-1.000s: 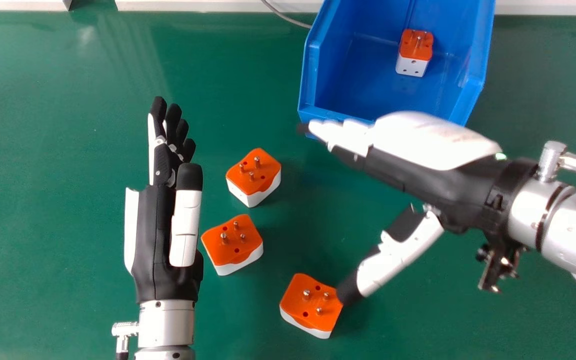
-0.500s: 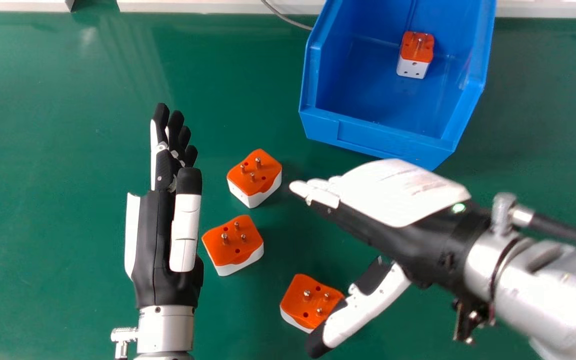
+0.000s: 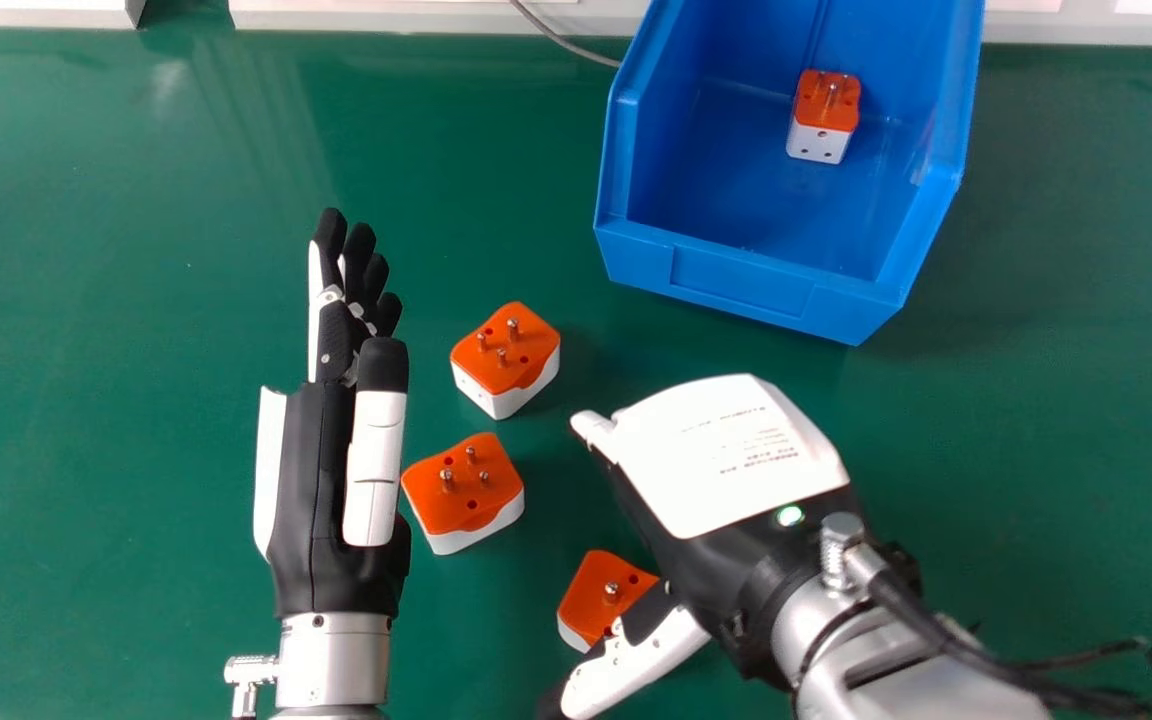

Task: Pick all objects and put in blue box

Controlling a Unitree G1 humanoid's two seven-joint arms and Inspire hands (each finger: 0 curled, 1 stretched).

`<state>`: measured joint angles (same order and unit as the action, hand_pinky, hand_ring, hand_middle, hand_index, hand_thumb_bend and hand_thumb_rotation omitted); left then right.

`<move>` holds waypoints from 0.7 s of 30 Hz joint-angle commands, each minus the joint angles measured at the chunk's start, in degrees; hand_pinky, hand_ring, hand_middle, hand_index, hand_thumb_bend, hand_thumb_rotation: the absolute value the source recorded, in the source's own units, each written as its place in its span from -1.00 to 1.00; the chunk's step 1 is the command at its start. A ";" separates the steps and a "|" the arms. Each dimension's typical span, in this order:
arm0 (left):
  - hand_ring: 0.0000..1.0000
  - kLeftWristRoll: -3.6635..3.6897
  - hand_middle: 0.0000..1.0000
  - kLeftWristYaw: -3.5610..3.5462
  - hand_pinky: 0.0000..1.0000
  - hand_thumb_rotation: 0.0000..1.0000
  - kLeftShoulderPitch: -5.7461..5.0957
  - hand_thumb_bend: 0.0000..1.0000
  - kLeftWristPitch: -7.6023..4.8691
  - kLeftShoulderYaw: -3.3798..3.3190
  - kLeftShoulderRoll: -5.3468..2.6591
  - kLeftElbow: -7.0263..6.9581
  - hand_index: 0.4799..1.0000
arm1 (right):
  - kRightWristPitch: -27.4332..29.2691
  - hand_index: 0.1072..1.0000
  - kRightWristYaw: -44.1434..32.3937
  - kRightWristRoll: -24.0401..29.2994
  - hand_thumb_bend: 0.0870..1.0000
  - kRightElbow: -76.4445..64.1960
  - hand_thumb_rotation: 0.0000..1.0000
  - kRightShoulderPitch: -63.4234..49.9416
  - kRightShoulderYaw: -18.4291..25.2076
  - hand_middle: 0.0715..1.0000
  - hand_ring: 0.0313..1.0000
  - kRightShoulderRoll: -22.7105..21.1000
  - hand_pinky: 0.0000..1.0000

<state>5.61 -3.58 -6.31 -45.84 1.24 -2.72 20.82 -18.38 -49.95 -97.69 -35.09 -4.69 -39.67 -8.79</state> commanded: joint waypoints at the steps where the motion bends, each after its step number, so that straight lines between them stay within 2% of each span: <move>1: 1.00 0.04 1.00 -0.32 1.00 0.84 -0.19 0.64 -1.26 0.35 -1.45 -1.05 1.00 | 0.19 0.73 2.38 -2.98 0.95 0.74 0.34 -1.56 0.02 0.69 0.62 2.95 0.25; 3: 1.00 0.13 1.00 -0.49 1.00 0.84 -0.17 0.64 -1.38 0.40 -1.43 -0.95 1.00 | 0.24 0.73 3.28 -3.79 0.95 2.29 0.34 -2.09 0.41 0.69 0.62 4.18 0.25; 6: 1.00 0.07 1.00 -0.48 1.00 0.84 -0.31 0.63 -1.17 0.45 -1.47 -1.26 1.00 | -0.10 0.69 3.90 -4.86 0.94 4.44 0.24 -2.54 0.86 0.65 0.58 5.82 0.22; 13: 1.00 0.62 1.00 -1.01 1.00 0.84 -0.60 0.63 -0.76 0.57 -1.31 -1.82 1.00 | -1.02 0.67 10.60 -6.63 0.93 9.77 0.16 -3.47 0.89 0.64 0.56 6.35 0.19; 14: 1.00 0.75 1.00 -1.13 1.00 0.83 -0.66 0.63 -0.69 0.60 -1.28 -1.92 1.00 | -1.09 0.66 11.38 -6.52 0.81 10.51 0.04 -3.54 0.92 0.62 0.55 6.29 0.16; 16: 1.00 0.84 1.00 -1.22 1.00 0.83 -0.72 0.63 -0.73 0.57 -1.28 -2.00 1.00 | -1.20 0.66 11.77 -6.05 0.81 11.86 0.04 -3.36 1.15 0.62 0.55 6.37 0.16; 17: 1.00 0.86 1.00 -1.26 1.00 0.83 -0.75 0.63 -0.76 0.56 -1.30 -2.03 1.00 | -1.32 0.63 12.04 -5.73 0.68 12.55 -0.11 -3.27 1.27 0.61 0.52 6.48 0.11; 18: 1.00 0.88 1.00 -1.29 1.00 0.83 -0.78 0.63 -0.73 0.55 -1.31 -2.09 1.00 | -1.50 0.63 12.51 -5.27 0.68 13.22 -0.11 -3.24 1.39 0.61 0.52 6.65 0.11; 19: 1.00 0.93 1.00 -1.36 1.00 0.83 -0.77 0.63 -0.70 0.53 -1.33 -2.12 1.00 | -1.67 0.60 13.07 -4.62 0.60 13.87 -0.23 -3.22 1.52 0.59 0.50 6.84 0.07; 21: 1.00 1.01 1.00 -1.46 1.00 0.83 -0.76 0.63 -0.59 0.53 -1.36 -2.19 1.00 | -1.84 0.60 13.97 -3.57 0.60 15.14 -0.23 -3.10 1.60 0.59 0.50 7.03 0.07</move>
<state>6.78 -4.83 -6.59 -45.83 1.32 -2.69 19.94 -19.57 -37.48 -101.64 -20.21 -6.75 -36.77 -5.05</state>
